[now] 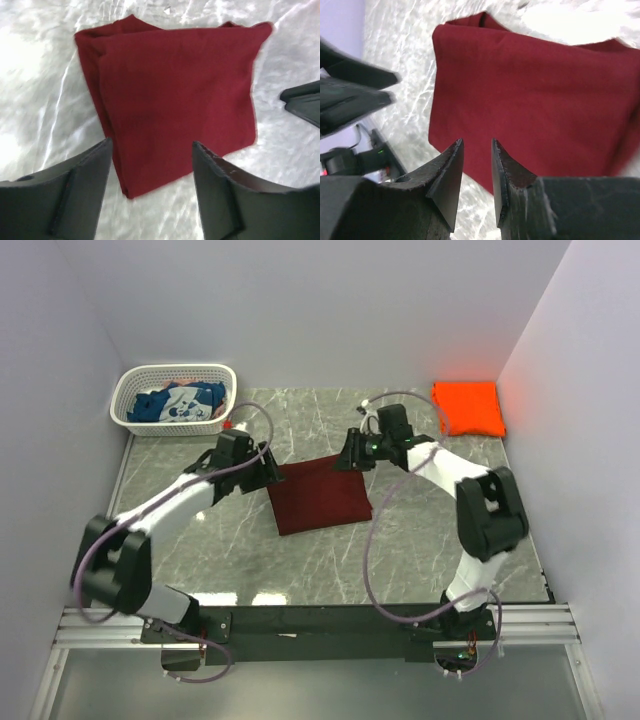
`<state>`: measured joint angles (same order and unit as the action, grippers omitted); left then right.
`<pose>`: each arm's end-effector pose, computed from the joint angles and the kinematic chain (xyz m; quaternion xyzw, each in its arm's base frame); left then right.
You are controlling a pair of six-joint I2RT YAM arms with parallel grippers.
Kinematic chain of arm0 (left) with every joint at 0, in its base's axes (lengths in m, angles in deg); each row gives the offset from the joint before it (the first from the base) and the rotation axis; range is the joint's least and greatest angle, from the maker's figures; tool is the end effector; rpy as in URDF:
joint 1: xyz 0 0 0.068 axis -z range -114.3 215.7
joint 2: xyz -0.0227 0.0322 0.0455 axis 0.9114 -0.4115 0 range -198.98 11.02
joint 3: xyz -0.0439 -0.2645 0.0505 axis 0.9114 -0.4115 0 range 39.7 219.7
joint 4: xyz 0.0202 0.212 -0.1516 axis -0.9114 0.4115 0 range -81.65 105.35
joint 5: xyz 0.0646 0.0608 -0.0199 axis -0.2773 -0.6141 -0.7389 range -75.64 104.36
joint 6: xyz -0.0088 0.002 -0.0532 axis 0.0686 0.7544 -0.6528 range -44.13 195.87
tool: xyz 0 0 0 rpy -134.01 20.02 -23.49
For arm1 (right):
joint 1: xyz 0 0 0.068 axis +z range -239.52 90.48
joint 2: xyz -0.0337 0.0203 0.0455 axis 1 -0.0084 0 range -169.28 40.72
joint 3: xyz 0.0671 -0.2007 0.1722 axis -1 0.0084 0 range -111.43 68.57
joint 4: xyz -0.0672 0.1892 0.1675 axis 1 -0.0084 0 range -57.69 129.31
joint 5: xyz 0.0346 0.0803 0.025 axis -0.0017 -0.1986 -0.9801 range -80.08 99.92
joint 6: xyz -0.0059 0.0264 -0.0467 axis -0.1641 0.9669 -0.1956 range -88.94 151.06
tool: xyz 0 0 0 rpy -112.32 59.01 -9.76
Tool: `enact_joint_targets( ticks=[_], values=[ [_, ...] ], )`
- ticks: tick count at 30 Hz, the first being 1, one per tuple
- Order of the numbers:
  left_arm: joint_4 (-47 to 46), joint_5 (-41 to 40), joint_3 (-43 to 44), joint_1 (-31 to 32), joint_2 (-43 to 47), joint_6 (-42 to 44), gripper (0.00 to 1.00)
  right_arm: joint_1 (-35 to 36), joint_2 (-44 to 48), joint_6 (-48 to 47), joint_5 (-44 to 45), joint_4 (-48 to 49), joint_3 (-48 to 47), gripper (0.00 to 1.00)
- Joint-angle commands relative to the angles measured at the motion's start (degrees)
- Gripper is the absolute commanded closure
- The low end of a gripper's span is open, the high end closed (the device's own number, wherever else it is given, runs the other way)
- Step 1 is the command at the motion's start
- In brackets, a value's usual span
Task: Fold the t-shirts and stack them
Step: Fold the tshirt
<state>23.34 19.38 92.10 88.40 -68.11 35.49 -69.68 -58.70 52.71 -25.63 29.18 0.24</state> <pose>0.2735 -0.1177 0.2434 -0.1224 0.9036 -0.2478 0.3273 0.3518 0.1489 0.2309 -0.1123 0.8692 0.3993 0.2693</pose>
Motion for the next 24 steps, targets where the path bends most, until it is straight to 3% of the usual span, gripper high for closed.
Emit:
enact_joint_targets(
  ticks=[1, 9, 14, 19, 24],
  values=[
    [-8.4, 4.5, 5.3, -0.3, -9.3, 1.6, 0.36, -0.5, -7.4, 3.6, -10.5, 9.2, -4.2, 0.64],
    [-8.7, 6.8, 16.1, -5.5, -27.8, 0.5, 0.39, -6.1, -26.6, 12.7, -10.7, 14.0, -15.4, 0.65],
    [-8.9, 8.2, 17.6, -8.7, -35.5, -0.8, 0.39, -9.6, -32.0, 22.7, -12.3, 23.5, -14.2, 0.65],
    [-8.0, 8.9, 18.6, -10.2, -35.9, -0.1, 0.36, -11.6, -30.8, 25.8, -13.8, 26.6, -11.4, 0.66],
    [-4.0, 9.7, 21.9, -10.3, -30.6, 0.7, 0.26, -11.5, -21.4, 25.6, -13.3, 27.0, -7.0, 0.65]
  ],
)
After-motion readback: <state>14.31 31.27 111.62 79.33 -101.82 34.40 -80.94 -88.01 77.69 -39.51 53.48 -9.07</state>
